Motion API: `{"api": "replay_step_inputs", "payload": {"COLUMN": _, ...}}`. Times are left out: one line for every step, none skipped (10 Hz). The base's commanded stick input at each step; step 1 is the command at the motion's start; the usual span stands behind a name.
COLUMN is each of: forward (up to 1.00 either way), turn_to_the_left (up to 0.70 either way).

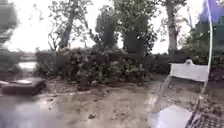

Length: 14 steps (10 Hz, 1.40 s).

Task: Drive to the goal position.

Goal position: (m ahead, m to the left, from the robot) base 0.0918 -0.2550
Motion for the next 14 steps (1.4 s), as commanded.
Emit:
{"api": "replay_step_inputs", "payload": {"forward": 0.03, "turn_to_the_left": 0.00}}
{"api": "replay_step_inputs", "payload": {"forward": 0.03, "turn_to_the_left": 0.01}}
{"api": "replay_step_inputs", "payload": {"forward": 0.03, "turn_to_the_left": 0.01}}
{"api": "replay_step_inputs", "payload": {"forward": 0.03, "turn_to_the_left": 0.01}}
{"api": "replay_step_inputs", "payload": {"forward": 0.03, "turn_to_the_left": 0.01}}
{"api": "replay_step_inputs", "payload": {"forward": 0.03, "turn_to_the_left": 0.01}}
{"api": "replay_step_inputs", "payload": {"forward": 0.03, "turn_to_the_left": 0.01}}
{"api": "replay_step_inputs", "payload": {"forward": 0.03, "turn_to_the_left": 0.01}}
{"api": "replay_step_inputs", "payload": {"forward": 0.03, "turn_to_the_left": 0.01}}
{"api": "replay_step_inputs", "payload": {"forward": 0.03, "turn_to_the_left": 0.01}}
{"api": "replay_step_inputs", "payload": {"forward": 0.03, "turn_to_the_left": 0.01}}
{"api": "replay_step_inputs", "payload": {"forward": 0.03, "turn_to_the_left": 0.01}}
{"api": "replay_step_inputs", "payload": {"forward": 0.03, "turn_to_the_left": 0.01}}
{"api": "replay_step_inputs", "payload": {"forward": 0.03, "turn_to_the_left": 0.01}}
